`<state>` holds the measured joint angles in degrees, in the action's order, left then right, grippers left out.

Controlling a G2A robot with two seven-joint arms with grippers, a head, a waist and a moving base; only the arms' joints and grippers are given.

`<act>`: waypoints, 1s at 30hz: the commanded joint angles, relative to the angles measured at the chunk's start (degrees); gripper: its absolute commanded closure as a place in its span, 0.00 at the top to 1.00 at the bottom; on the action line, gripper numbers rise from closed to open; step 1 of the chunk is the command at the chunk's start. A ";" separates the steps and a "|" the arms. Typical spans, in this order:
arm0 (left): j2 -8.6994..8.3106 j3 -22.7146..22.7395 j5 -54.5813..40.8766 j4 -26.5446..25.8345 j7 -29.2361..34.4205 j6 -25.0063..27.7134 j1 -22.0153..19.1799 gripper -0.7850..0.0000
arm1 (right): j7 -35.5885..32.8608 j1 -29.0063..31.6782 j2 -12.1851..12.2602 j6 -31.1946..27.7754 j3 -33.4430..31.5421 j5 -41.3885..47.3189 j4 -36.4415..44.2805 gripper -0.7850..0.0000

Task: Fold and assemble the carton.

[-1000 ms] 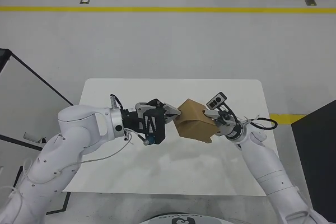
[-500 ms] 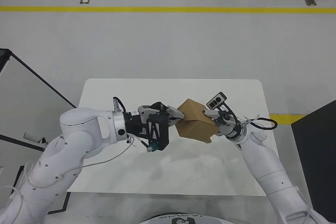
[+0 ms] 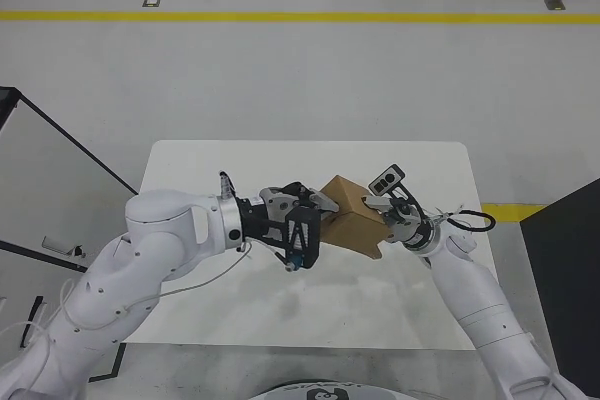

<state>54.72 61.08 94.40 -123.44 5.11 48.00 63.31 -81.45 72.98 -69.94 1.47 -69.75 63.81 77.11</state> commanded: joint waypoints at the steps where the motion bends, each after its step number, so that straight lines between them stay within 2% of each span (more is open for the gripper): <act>1: -0.01 0.23 -0.05 -0.02 0.01 0.17 -0.01 0.00 | 0.00 0.00 0.00 0.00 0.00 0.00 0.00 0.00; 16: -0.42 2.27 1.27 -0.66 -3.56 1.66 1.14 0.00 | 2.09 0.74 0.03 -0.12 -0.31 -0.33 2.33 0.00; 30: -0.72 3.61 1.89 -1.39 -4.51 2.43 2.42 0.00 | -0.53 0.41 -0.01 -1.46 -0.52 -0.19 1.88 0.00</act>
<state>54.02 64.68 96.10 -124.75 0.54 50.26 65.67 -81.77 73.42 -69.96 0.12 -70.27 63.69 79.04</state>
